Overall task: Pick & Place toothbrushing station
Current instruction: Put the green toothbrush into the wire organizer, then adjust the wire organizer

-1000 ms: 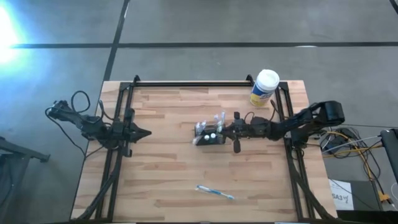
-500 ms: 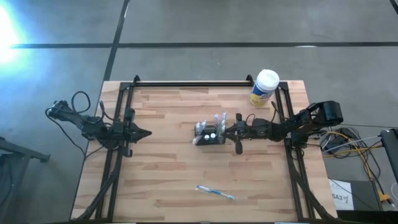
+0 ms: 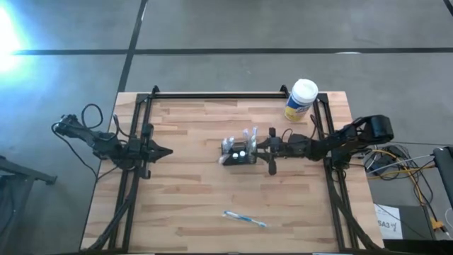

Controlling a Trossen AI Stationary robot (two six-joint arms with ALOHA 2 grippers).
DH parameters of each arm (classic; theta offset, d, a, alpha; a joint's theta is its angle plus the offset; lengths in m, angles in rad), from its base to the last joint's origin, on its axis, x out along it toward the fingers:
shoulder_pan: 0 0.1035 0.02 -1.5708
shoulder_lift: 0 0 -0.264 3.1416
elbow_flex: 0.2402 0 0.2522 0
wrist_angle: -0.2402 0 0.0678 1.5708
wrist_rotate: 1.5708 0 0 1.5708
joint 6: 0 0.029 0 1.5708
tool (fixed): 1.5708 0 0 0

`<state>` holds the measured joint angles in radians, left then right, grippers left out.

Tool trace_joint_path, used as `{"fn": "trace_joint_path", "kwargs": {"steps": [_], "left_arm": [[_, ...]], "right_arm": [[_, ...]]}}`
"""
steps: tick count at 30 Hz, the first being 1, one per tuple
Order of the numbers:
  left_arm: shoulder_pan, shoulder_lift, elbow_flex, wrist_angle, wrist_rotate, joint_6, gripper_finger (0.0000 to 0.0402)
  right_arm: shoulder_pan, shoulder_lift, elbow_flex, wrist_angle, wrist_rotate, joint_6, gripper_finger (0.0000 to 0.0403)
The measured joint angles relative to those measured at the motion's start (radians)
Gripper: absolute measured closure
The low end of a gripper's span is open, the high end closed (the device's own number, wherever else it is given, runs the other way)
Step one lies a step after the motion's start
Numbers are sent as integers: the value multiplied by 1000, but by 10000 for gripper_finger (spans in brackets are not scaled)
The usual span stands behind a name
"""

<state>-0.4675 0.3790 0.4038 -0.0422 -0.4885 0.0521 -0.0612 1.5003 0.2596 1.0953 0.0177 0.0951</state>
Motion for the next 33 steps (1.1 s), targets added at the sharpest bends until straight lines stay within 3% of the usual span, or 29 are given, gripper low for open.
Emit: {"fn": "trace_joint_path", "kwargs": {"steps": [7,20,24,27,30,33], "left_arm": [[0,0,0,-3,0,0,399],[0,58,-48,5,0,-114,399],[1,126,-132,130,-11,-221,399],[1,200,-214,326,-37,-313,399],[1,292,-279,498,-121,-408,400],[1,392,-296,539,-219,-507,400]], "right_arm": [[0,-72,-4,-29,1,2,258],[20,-437,-6,-425,-2,10,249],[50,-563,-6,-566,25,46,253],[90,-627,-5,-707,110,124,262],[145,-665,-6,-821,199,199,282],[205,-675,-6,-892,292,266,312]]}}
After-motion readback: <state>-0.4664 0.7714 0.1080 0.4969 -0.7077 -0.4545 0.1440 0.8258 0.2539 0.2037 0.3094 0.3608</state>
